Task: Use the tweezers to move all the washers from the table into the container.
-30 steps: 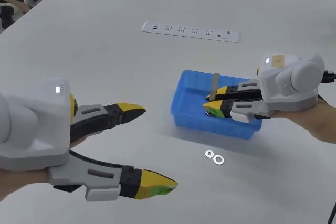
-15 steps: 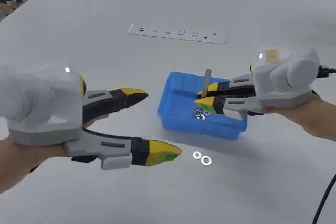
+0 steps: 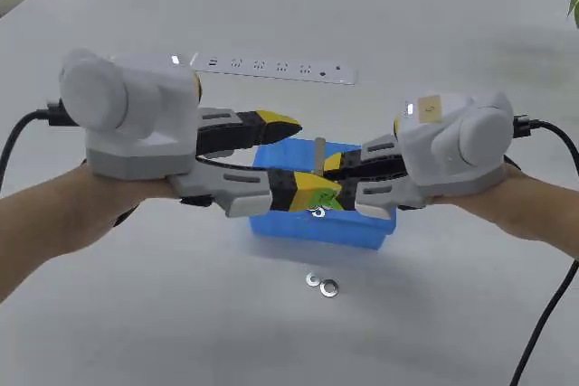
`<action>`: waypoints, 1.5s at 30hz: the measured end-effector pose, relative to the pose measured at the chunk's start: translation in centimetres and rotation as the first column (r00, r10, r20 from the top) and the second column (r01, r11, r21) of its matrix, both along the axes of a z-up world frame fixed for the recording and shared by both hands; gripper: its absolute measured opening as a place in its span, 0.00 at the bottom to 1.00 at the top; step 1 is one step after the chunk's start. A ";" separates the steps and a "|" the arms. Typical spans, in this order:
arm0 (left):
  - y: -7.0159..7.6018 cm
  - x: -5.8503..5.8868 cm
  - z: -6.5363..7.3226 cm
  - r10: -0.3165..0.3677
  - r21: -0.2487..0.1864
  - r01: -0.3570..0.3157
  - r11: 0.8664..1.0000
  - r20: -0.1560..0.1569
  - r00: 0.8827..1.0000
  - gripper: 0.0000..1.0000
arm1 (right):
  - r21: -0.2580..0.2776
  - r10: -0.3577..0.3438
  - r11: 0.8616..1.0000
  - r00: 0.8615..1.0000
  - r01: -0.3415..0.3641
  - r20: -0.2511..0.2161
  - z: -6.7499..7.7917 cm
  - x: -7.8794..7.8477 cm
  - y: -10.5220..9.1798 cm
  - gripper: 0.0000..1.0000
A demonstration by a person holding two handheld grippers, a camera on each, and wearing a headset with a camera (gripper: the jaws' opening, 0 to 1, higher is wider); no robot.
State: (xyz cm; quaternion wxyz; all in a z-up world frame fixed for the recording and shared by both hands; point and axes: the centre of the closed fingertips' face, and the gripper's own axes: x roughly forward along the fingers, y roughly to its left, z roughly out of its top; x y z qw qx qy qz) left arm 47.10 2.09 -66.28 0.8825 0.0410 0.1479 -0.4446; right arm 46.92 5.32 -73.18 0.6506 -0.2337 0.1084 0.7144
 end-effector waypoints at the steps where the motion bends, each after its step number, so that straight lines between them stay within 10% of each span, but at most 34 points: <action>1: -0.2 0.0 0.0 -0.011 0.001 0.011 1.000 -0.002 1.000 0.41 | 0.000 0.003 1.000 1.000 -0.003 0.000 0.0 0.0 0.0 0.08; 24: -1.0 -0.8 -0.3 -0.155 0.082 0.154 0.985 0.001 0.988 0.08 | -0.011 0.032 0.999 0.999 -0.032 -0.010 0.0 -0.9 -0.4 0.08; 45: -2.0 -0.7 1.8 -0.192 0.150 0.173 0.974 0.125 0.973 0.05 | 0.001 -0.005 1.000 1.000 0.005 -0.004 1.7 -1.1 -1.0 0.19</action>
